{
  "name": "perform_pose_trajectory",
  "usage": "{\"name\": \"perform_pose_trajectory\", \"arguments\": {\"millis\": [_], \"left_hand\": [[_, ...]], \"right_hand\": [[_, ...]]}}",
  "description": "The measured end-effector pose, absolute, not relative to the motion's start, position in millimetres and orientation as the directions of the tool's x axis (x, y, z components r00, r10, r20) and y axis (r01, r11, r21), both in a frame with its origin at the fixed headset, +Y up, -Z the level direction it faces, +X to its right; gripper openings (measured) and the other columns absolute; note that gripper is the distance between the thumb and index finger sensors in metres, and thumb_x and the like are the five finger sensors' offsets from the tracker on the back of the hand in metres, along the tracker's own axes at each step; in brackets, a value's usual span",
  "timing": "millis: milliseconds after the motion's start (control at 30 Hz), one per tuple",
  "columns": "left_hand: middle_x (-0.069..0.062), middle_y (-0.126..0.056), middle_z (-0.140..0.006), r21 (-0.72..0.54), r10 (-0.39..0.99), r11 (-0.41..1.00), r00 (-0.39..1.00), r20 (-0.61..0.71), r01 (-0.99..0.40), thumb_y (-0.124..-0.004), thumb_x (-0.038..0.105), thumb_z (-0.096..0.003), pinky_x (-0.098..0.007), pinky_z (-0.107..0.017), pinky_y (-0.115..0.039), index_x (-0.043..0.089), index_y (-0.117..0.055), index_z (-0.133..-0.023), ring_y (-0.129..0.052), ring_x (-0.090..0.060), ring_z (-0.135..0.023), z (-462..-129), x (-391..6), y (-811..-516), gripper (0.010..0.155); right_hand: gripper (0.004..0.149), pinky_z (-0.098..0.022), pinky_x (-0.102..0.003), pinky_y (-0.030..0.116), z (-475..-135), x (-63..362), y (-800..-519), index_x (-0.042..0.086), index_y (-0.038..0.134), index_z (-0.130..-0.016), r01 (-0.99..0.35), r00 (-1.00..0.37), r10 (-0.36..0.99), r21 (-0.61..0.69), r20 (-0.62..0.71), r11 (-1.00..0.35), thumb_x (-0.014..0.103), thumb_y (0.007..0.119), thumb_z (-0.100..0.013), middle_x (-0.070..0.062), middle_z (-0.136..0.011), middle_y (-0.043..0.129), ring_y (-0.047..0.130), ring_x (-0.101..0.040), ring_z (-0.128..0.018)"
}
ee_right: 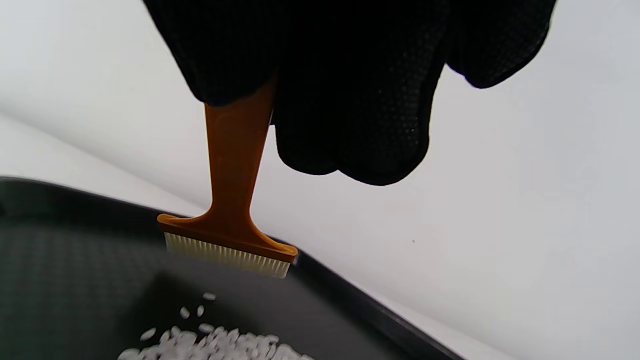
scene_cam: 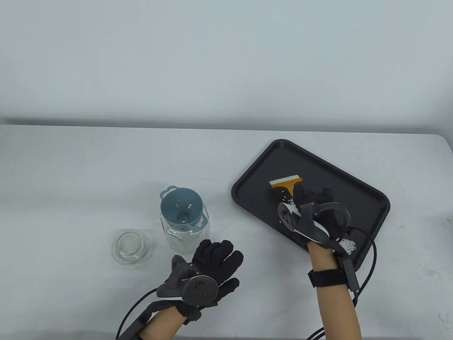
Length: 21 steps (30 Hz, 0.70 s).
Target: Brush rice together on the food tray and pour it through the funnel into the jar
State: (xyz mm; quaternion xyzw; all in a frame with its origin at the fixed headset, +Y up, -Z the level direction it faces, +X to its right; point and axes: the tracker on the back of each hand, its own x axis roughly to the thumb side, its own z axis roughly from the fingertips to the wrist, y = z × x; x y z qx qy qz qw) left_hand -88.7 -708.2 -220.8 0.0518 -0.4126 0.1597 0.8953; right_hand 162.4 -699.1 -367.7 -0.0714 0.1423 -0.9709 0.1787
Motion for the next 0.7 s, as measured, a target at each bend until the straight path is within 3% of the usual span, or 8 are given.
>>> {"name": "perform_pose_trajectory", "arguments": {"millis": [133, 233, 367, 567, 700], "left_hand": [[-0.039, -0.057, -0.107, -0.042, 0.245, 0.944, 0.610, 0.754, -0.327, -0.067, 0.042, -0.0538, -0.080, -0.065, -0.042, 0.004, -0.059, -0.110, -0.066, -0.068, -0.089, -221, -90, -708, 0.068], [-0.039, -0.057, -0.107, -0.041, 0.243, 0.945, 0.610, 0.754, -0.325, -0.067, 0.042, -0.0539, -0.080, -0.065, -0.042, 0.004, -0.059, -0.110, -0.067, -0.068, -0.089, -221, -90, -708, 0.068], [-0.039, -0.057, -0.107, -0.056, 0.249, 0.948, 0.617, 0.747, -0.314, -0.067, 0.042, -0.0538, -0.080, -0.065, -0.042, 0.004, -0.059, -0.110, -0.067, -0.068, -0.088, -221, -88, -711, 0.068], [-0.038, -0.058, -0.107, -0.054, 0.236, 0.953, 0.618, 0.750, -0.299, -0.067, 0.042, -0.0537, -0.080, -0.065, -0.042, 0.004, -0.059, -0.110, -0.067, -0.068, -0.088, -220, -85, -712, 0.068], [-0.039, -0.057, -0.107, -0.058, 0.239, 0.953, 0.617, 0.750, -0.299, -0.067, 0.042, -0.0538, -0.080, -0.065, -0.042, 0.004, -0.059, -0.110, -0.067, -0.067, -0.089, -220, -86, -711, 0.068]], "right_hand": [[0.043, -0.058, -0.056, 0.066, -361, 171, -706, 0.018, 0.078, -0.085, 0.350, -0.911, -0.386, -0.224, 0.144, -0.910, 0.030, 0.073, -0.044, 0.000, -0.077, 0.093, 0.100, -0.025, -0.064], [0.043, -0.059, -0.058, 0.064, -342, 189, -696, 0.018, 0.079, -0.084, 0.316, -0.921, -0.343, -0.161, 0.187, -0.935, 0.028, 0.075, -0.043, -0.001, -0.076, 0.093, 0.099, -0.026, -0.064], [0.043, -0.060, -0.060, 0.063, -310, 217, -681, 0.019, 0.080, -0.084, 0.390, -0.890, -0.389, -0.045, 0.240, -0.920, 0.029, 0.077, -0.043, 0.001, -0.076, 0.094, 0.099, -0.025, -0.065], [0.041, -0.061, -0.060, 0.063, -275, 253, -661, 0.022, 0.082, -0.083, 0.441, -0.883, -0.420, 0.067, 0.208, -0.895, 0.028, 0.079, -0.042, 0.003, -0.074, 0.095, 0.099, -0.024, -0.064], [0.040, -0.061, -0.059, 0.063, -271, 264, -642, 0.024, 0.083, -0.081, 0.393, -0.907, -0.390, -0.013, 0.161, -0.919, 0.030, 0.080, -0.042, 0.005, -0.073, 0.095, 0.100, -0.022, -0.062]]}}
